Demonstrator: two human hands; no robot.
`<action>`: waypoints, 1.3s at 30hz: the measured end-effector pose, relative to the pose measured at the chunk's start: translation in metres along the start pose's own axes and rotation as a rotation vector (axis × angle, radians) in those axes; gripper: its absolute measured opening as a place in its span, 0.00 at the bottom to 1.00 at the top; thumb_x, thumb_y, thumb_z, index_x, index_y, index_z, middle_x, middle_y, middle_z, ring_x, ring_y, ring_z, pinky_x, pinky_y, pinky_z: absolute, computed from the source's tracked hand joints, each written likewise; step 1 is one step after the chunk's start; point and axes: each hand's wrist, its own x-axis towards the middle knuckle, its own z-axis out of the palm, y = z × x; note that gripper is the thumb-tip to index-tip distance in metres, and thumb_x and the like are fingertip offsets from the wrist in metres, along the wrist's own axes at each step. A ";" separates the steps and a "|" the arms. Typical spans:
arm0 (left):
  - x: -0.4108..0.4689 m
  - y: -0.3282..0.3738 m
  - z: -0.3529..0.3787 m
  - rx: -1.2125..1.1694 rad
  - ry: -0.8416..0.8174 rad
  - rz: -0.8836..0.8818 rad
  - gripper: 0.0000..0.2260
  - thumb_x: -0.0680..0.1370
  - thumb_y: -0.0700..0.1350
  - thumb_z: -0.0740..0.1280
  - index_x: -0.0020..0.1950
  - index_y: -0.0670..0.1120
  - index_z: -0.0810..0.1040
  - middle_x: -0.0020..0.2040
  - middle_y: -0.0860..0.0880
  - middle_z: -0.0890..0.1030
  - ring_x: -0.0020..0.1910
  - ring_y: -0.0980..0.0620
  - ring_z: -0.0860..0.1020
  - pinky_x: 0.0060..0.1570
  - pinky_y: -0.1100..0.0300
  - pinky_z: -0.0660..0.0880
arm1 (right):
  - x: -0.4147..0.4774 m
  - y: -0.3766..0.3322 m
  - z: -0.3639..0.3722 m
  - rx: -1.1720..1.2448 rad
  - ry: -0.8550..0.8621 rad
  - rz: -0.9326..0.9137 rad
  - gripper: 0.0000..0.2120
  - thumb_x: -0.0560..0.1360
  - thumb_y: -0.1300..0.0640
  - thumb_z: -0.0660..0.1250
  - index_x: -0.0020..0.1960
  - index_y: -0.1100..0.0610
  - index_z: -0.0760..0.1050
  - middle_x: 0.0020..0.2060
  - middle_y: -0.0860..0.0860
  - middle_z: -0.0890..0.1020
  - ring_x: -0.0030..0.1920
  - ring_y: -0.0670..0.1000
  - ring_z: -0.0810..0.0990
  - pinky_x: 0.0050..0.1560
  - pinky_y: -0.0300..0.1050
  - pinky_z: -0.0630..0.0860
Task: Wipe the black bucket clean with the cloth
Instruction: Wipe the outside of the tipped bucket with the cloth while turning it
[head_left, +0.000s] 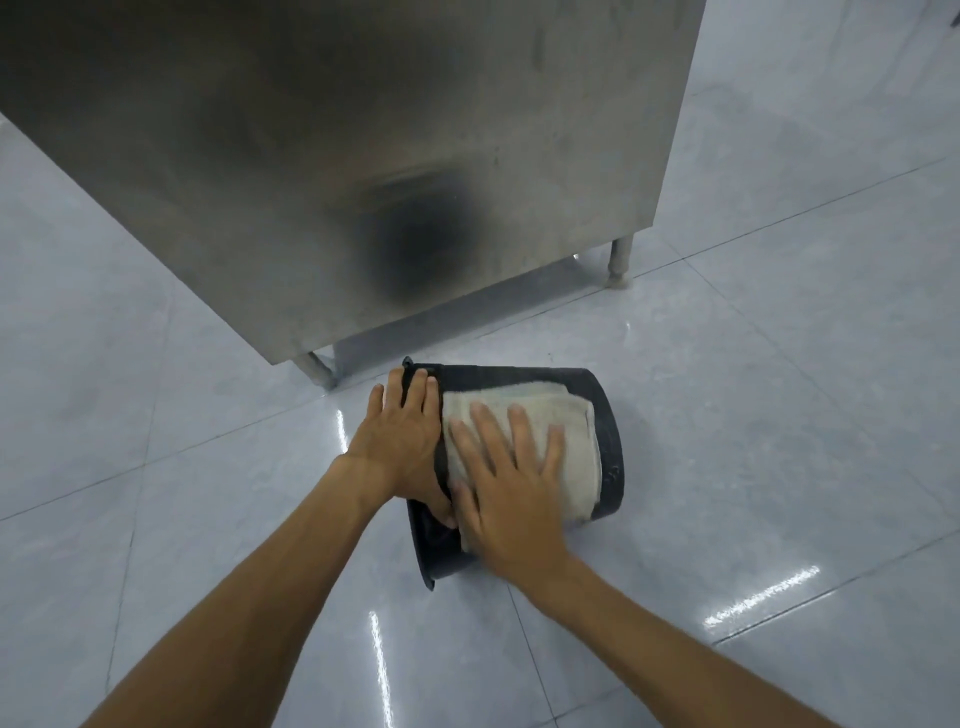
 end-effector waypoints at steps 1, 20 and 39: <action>-0.001 0.000 0.002 0.001 0.010 -0.002 0.69 0.54 0.78 0.71 0.79 0.39 0.44 0.79 0.39 0.49 0.78 0.35 0.43 0.75 0.39 0.49 | -0.012 0.000 0.002 0.006 0.008 0.003 0.27 0.85 0.41 0.52 0.83 0.46 0.60 0.82 0.50 0.61 0.82 0.61 0.56 0.78 0.74 0.47; -0.004 -0.005 0.013 -0.059 -0.002 0.032 0.69 0.55 0.78 0.70 0.79 0.43 0.38 0.80 0.42 0.42 0.77 0.36 0.38 0.76 0.41 0.41 | 0.084 0.034 -0.017 -0.043 -0.162 0.121 0.26 0.82 0.38 0.49 0.76 0.46 0.69 0.72 0.47 0.74 0.71 0.57 0.71 0.71 0.72 0.58; -0.006 -0.007 0.010 -0.089 -0.028 0.022 0.70 0.55 0.77 0.72 0.79 0.43 0.37 0.80 0.42 0.40 0.77 0.37 0.36 0.76 0.43 0.42 | 0.119 0.061 -0.026 -0.025 -0.381 0.204 0.30 0.82 0.34 0.45 0.75 0.47 0.70 0.72 0.51 0.76 0.69 0.59 0.74 0.69 0.66 0.63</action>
